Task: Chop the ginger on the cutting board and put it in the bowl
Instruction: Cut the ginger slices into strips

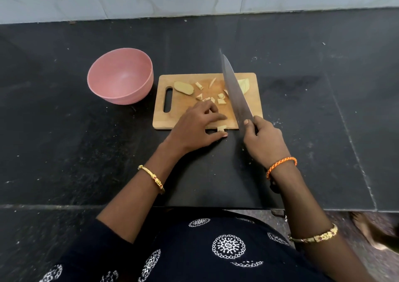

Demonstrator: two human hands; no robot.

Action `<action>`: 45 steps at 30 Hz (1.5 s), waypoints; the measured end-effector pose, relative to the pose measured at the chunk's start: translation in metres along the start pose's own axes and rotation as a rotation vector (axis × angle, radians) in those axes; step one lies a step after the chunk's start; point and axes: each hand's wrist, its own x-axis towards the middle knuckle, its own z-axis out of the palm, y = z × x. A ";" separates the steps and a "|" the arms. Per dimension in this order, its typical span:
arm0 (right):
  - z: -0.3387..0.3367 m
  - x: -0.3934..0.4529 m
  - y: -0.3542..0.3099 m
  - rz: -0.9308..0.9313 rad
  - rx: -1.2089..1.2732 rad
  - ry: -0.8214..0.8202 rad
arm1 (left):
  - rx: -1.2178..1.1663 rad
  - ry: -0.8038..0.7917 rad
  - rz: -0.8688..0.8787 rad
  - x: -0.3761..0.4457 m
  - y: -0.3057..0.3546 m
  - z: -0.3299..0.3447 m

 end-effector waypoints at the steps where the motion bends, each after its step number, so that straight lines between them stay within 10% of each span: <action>1: 0.000 0.002 0.000 -0.004 0.003 0.001 | -0.008 -0.026 0.000 0.000 0.000 -0.001; 23: 0.003 0.019 0.002 -0.061 0.044 -0.002 | 0.142 -0.302 -0.207 0.009 0.038 -0.015; 39: -0.015 0.027 0.021 0.050 0.108 0.143 | 0.058 0.167 -0.277 0.057 0.019 -0.014; 45: -0.021 0.029 0.023 0.077 0.133 0.152 | 0.242 -0.097 -0.286 0.114 0.020 0.011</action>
